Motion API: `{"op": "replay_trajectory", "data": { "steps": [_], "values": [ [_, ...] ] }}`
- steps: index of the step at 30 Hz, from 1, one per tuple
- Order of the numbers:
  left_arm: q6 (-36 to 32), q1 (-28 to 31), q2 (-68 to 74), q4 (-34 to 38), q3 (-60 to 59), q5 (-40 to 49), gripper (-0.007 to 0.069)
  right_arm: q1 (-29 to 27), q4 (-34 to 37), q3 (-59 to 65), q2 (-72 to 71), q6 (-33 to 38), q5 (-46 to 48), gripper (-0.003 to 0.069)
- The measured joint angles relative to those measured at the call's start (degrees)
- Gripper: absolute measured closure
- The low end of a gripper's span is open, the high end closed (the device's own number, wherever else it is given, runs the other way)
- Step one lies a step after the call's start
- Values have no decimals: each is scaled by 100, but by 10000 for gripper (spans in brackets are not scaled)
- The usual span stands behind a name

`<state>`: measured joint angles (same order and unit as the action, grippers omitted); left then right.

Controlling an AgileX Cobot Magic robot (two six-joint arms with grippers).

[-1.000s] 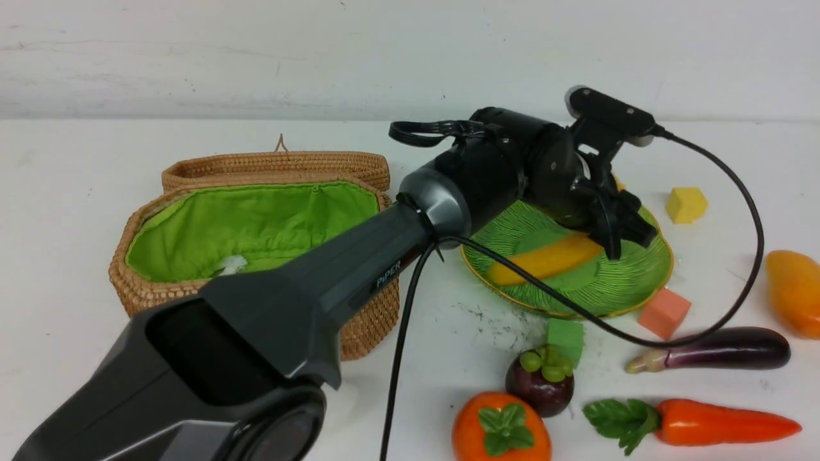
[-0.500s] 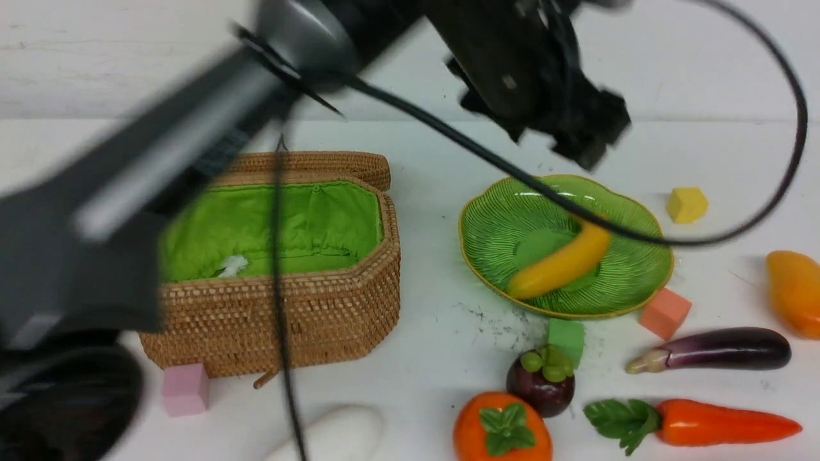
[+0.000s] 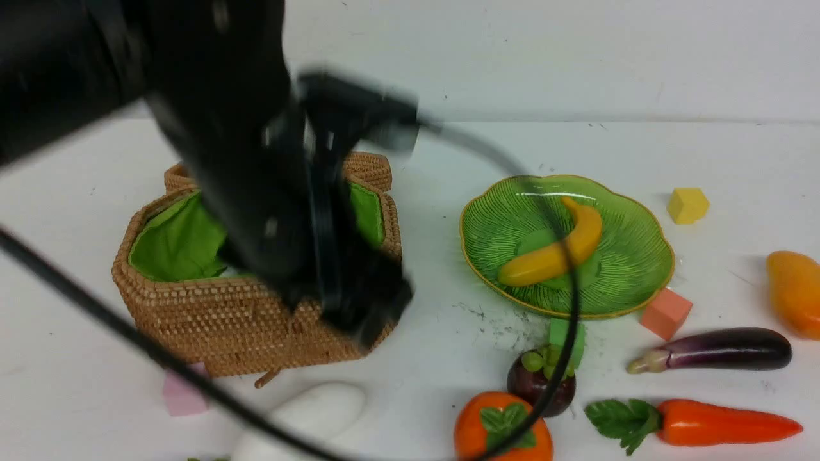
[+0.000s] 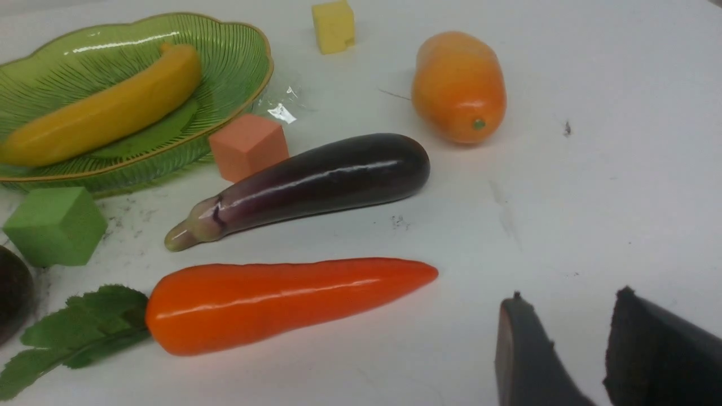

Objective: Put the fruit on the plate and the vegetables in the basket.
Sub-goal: Take a daikon with your left arm and place it on the basket on the left.

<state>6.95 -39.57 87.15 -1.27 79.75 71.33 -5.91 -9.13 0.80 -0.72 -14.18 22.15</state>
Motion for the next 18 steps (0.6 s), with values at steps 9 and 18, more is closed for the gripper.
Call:
{"op": "replay_trajectory", "data": {
  "steps": [9, 18],
  "values": [
    [139, 0, 236, 1, -1024, -1105, 60, 0, 0, 0, 0, 0, 0, 417],
    [-415, 0, 816, -295, -1066, -1244, 60, 0, 0, 0, 0, 0, 0, 417]
  ]
}}
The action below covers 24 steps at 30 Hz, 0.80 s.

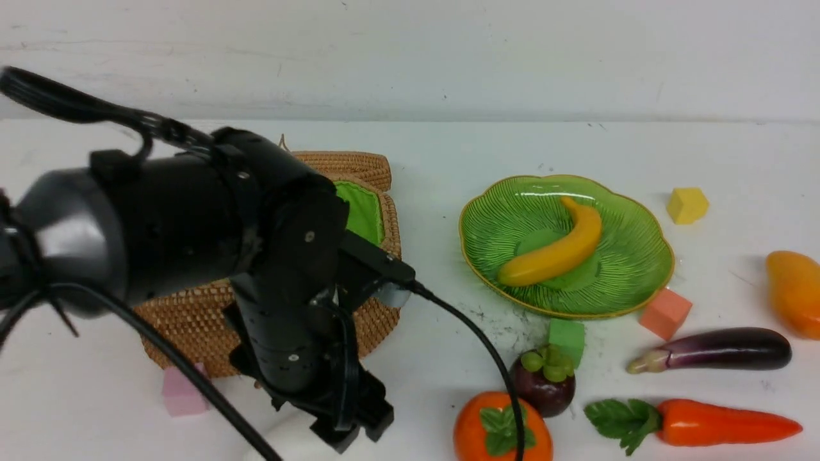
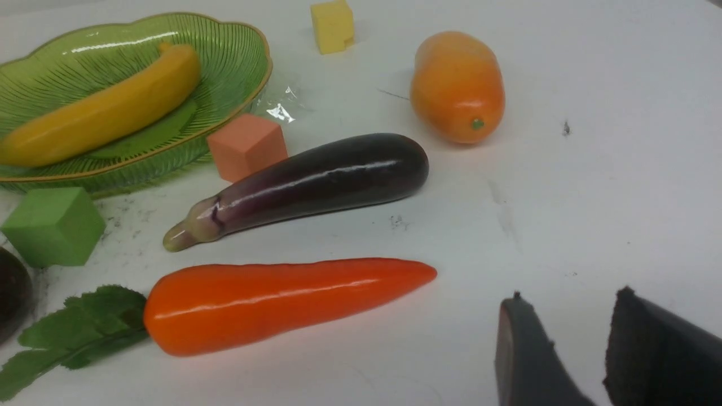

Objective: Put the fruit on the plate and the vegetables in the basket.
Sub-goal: Take a daikon with your left arm and place it on the basket on the left.

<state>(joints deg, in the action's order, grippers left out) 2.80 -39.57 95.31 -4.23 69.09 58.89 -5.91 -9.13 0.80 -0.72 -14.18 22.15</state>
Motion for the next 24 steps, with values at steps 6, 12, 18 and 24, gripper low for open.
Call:
{"op": "replay_trajectory", "data": {
  "steps": [6, 12, 18, 24],
  "values": [
    [10, 0, 479, -466, -195, -612, 45, 0, 0, 0, 0, 0, 0, 417],
    [207, 0, 671, -745, -230, -773, 7, 0, 0, 0, 0, 0, 0, 417],
    [-68, 5, 826, -196, -573, -905, 35, 0, 0, 0, 0, 0, 0, 417],
    [-506, 5, 881, 163, -783, -701, 109, 0, -4, 0, 0, 0, 0, 417]
  ]
}}
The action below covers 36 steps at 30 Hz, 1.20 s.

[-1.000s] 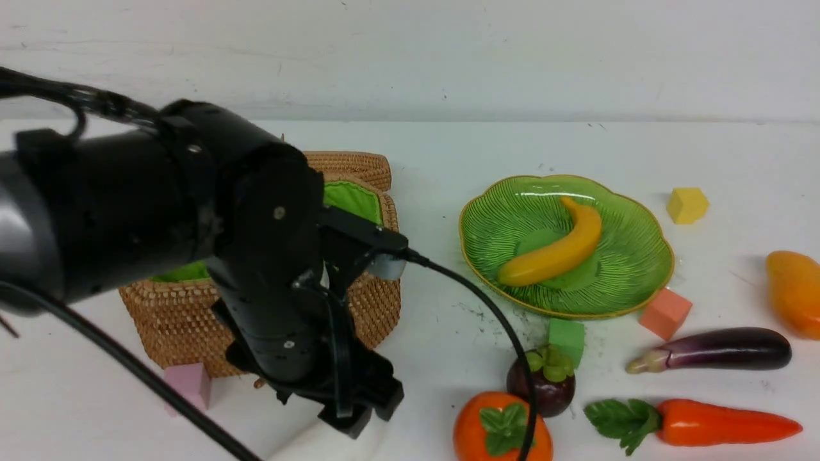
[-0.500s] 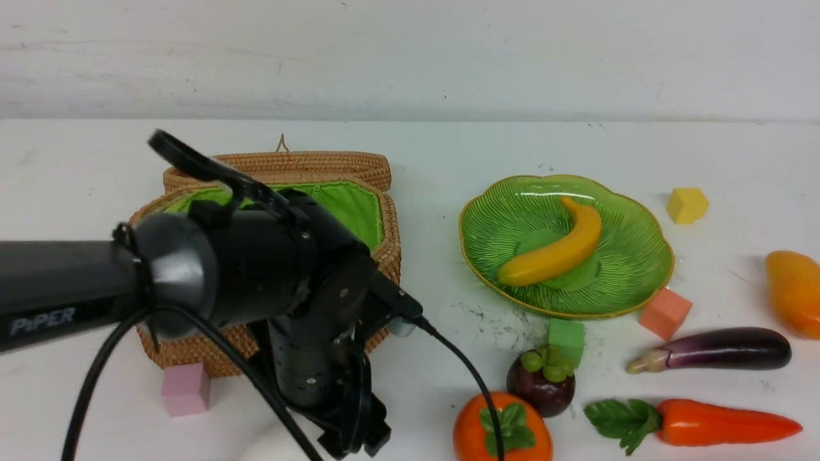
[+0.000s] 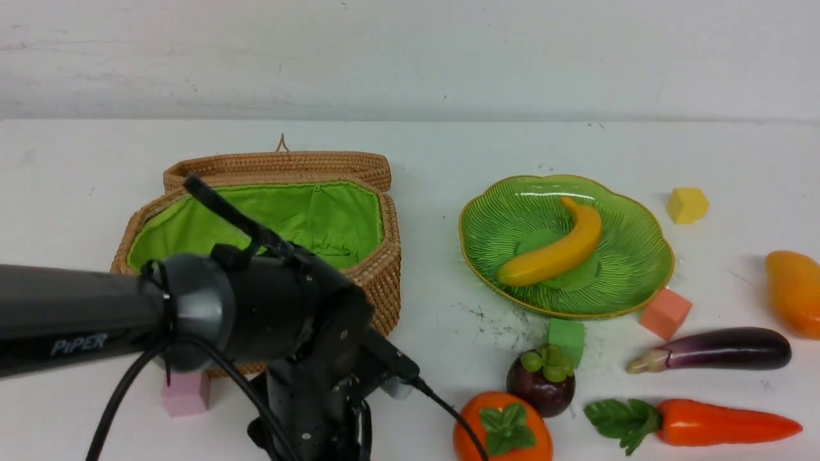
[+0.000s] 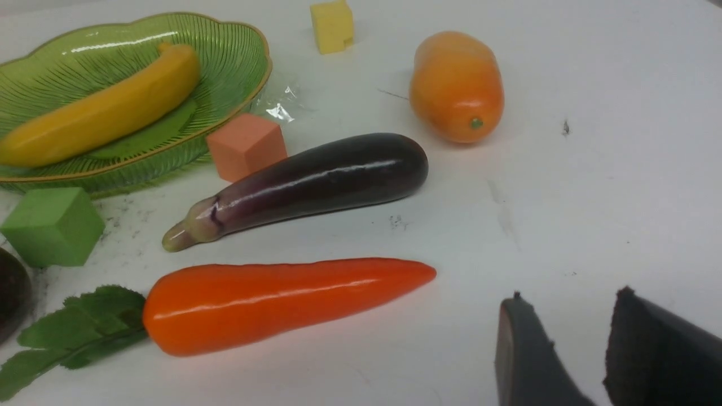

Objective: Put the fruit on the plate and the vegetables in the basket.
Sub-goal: Take a daikon with your left arm and place it on the basket on the left.

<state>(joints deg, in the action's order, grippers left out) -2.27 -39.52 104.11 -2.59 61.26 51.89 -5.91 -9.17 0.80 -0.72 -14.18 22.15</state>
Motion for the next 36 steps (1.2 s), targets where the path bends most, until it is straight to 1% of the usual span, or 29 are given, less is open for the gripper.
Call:
{"op": "replay_trajectory", "data": {
  "steps": [4, 6, 9, 11, 13, 15, 16, 17, 18, 20, 22, 27, 29, 32, 34, 36],
  "values": [
    [-232, 0, -203, 34, 245, 549, 109, 0, 0, 0, 0, 0, 0, 417],
    [-302, 0, -448, -61, 456, 750, 109, 0, 0, 0, 0, 0, 0, 417],
    [-328, 0, -933, -617, 904, 888, 109, 0, 0, 0, 0, 0, 0, 417],
    [-322, 18, -1238, -1202, 1200, 866, 109, 0, 0, 0, 0, 0, 0, 417],
    [-296, 138, -1493, -1851, 1518, 667, 109, 0, 0, 0, 0, 0, 0, 417],
    [-283, 380, -1617, -2383, 1738, 270, 109, 0, 0, 0, 0, 0, 0, 417],
    [-278, 593, -1632, -2711, 1818, -80, 109, 0, 0, 0, 0, 0, 0, 417],
    [-278, 667, -1632, -2803, 1831, -203, 109, 0, 0, 0, 0, 0, 0, 417],
    [-278, 921, -1584, -3048, 1849, -554, 109, 0, 0, 0, 0, 0, 0, 417],
    [-278, 1207, -1413, -3211, 1855, -1005, 109, 0, 0, 0, 0, 0, 0, 417],
    [-332, 1337, -1113, -3331, 1855, -1243, 109, 0, 0, 0, 0, 0, 0, 417],
    [-470, 1350, -510, -3464, 1855, -1243, 109, 0, 0, 0, 0, 0, 0, 417],
    [-475, 1350, -328, -3414, 1850, -1217, 109, 0, 0, 0, 0, 0, 0, 417],
    [-521, 1350, -252, -3121, 1850, -1100, 106, 0, 0, 0, 0, 0, 0, 417],
    [-575, 1350, -263, -2980, 1850, -1053, 91, 0, 0, 0, 0, 0, 0, 417],
    [-750, 1350, -309, -2680, 1850, -931, 13, 0, 0, 0, 0, 0, 0, 417]
  ]
}}
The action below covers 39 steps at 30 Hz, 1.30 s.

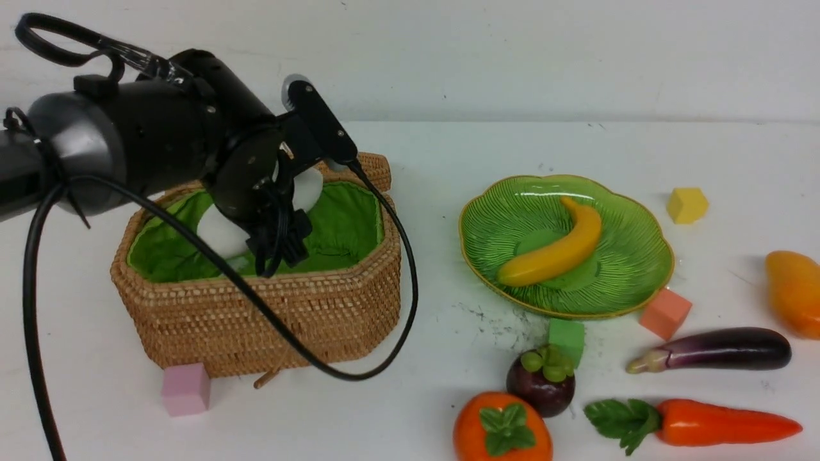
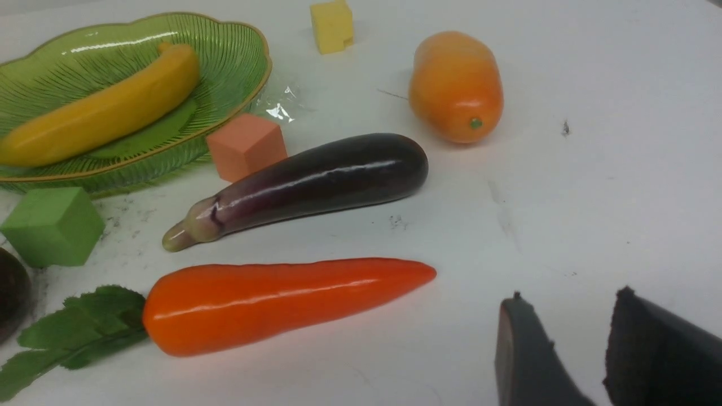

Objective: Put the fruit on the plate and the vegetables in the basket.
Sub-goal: Take a daikon with your left arm and place it on the basket on the left, then grab a tomato with your left arm and place it on the plate on the right.

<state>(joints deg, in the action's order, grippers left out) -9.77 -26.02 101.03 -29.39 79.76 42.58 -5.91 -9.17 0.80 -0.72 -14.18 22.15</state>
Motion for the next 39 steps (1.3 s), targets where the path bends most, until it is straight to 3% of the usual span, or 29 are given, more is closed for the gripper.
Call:
{"op": "replay_trajectory", "data": {
  "steps": [2, 5, 10, 15, 21, 25, 34, 39],
  "values": [
    [-228, 0, -79, 332, 0, 134, -34, 0, 0, 0, 0, 0, 0, 417],
    [-564, 0, -271, 773, 0, 202, -41, 0, 0, 0, 0, 0, 0, 417],
    [-786, 0, -662, 1335, 0, 253, 1, 0, 0, 0, 0, 0, 0, 417],
    [-816, 0, -1113, 1447, 0, 279, 50, 0, 0, 0, 0, 0, 0, 417],
    [-816, 0, -1297, 1516, 0, 382, 57, 0, 0, 0, 0, 0, 0, 417],
    [-816, 0, -1298, 1935, 0, 426, 59, 0, 0, 0, 0, 0, 0, 417],
    [-174, -99, -1235, 5276, 0, 1332, 94, 0, 0, 0, 0, 0, 0, 417],
    [38, -703, -870, 6055, 0, 1622, 94, 0, 0, 0, 0, 0, 0, 417]
  ]
}}
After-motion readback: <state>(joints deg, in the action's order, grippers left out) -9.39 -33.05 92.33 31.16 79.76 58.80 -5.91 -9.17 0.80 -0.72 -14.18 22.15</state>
